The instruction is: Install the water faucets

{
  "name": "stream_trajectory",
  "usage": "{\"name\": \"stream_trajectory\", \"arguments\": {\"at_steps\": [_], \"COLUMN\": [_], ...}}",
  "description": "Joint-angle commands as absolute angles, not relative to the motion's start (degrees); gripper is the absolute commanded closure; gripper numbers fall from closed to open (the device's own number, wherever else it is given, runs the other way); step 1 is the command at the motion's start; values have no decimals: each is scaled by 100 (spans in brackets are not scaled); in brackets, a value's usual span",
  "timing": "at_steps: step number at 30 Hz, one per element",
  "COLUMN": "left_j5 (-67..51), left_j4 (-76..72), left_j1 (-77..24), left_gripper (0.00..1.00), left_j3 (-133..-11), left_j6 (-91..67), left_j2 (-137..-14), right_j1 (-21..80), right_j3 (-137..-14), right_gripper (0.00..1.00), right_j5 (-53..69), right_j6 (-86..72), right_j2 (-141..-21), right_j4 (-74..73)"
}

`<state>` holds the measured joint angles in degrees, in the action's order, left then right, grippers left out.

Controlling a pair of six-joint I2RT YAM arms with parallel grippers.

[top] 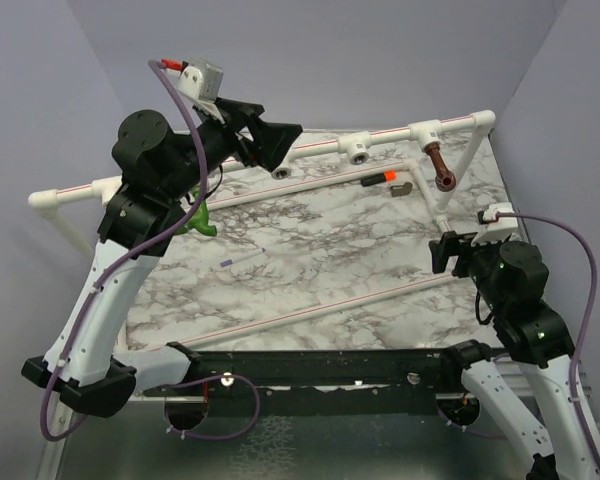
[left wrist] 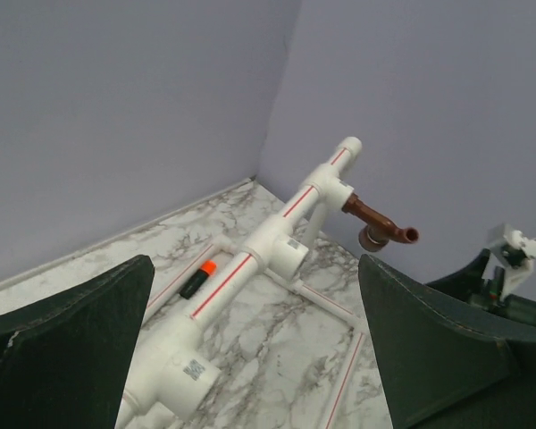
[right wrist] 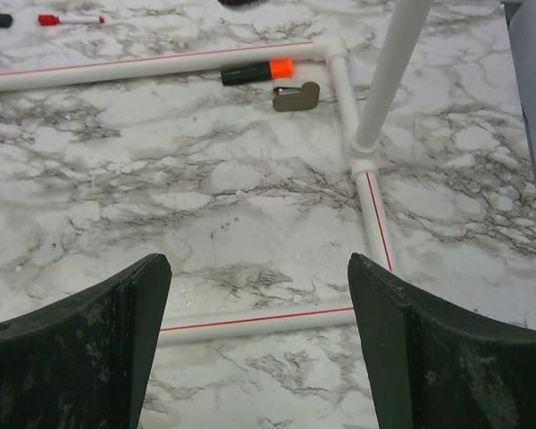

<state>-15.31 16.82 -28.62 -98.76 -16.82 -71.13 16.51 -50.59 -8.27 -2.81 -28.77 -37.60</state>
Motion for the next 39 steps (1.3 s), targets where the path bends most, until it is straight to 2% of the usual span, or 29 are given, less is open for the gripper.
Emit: {"name": "stream_trajectory", "arguments": {"at_steps": [1, 9, 10, 11, 15, 25, 31, 36, 39], "left_j5": [-2133, -2104, -2096, -2089, -1800, -1070, -900, -828, -732], "left_j4": [1626, 1903, 1898, 1902, 1930, 2358, 2600, 2722, 2767], "left_j1": [-2875, -2879, -2875, -2882, -2950, -3360, -3418, -3486, -3530], "left_gripper": [2, 2, 2, 2, 2, 2, 2, 2, 2], "left_j3": [-9216, -8490, -8423, -8359, -8153, -8253, -8336, -8287, -8228], "left_j6": [-1908, -1837, -1837, -1833, -1758, -1304, -1117, -949, -856], "left_j2": [-6446, -5726, -5648, -5587, -5394, -5353, -5322, -5300, -5272], "right_j1": [1670, 1670, 1670, 1670, 1670, 1544, 1341, 1180, 1139], "right_j3": [-4376, -2961, -2741, -2554, -1876, -752, -567, -697, -506], "right_gripper": [14, 14, 11, 2, 0, 0, 0, 0, 0], "right_j5": [-1193, -1888, -1906, -1860, -1998, -2692, -2033, -1520, -1450], "right_j6": [-49, -53, 81, 173, 307, 590, 701, 796, 936], "right_j2": [-2727, -3084, -3116, -3170, -3694, -6209, -7825, -8615, -9572], "right_j4": [-2739, -552, -174, 196, 1534, 5510, 7581, 8048, 9516]}}
